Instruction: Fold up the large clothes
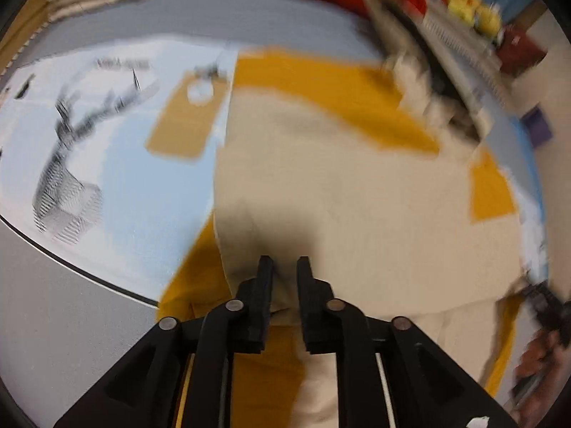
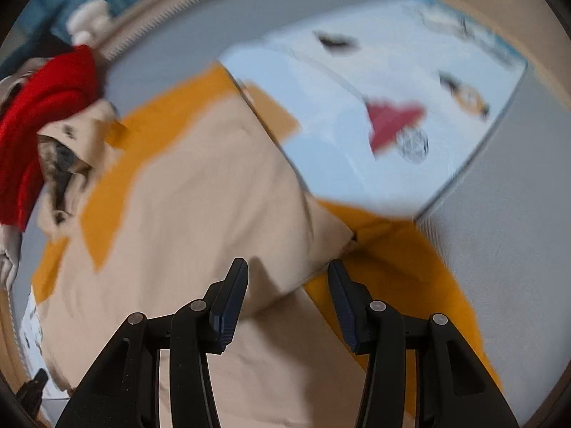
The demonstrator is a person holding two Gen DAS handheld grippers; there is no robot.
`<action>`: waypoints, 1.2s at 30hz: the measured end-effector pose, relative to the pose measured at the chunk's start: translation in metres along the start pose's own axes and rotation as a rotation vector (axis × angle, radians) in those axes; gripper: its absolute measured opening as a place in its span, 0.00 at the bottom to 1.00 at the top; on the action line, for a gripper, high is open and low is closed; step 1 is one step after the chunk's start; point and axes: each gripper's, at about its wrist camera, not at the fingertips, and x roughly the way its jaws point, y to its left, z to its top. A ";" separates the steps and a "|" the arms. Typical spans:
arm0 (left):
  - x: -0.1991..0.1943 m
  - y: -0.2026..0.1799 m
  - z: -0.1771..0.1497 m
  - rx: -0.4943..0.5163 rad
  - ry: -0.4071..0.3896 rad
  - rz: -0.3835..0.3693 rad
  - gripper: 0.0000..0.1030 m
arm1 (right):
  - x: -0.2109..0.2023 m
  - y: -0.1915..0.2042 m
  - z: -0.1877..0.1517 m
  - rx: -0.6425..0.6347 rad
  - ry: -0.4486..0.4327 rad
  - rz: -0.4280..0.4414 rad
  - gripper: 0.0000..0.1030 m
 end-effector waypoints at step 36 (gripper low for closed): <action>-0.108 -0.067 -0.005 0.233 -0.458 0.034 0.36 | -0.120 0.073 -0.008 -0.436 -0.277 0.039 0.47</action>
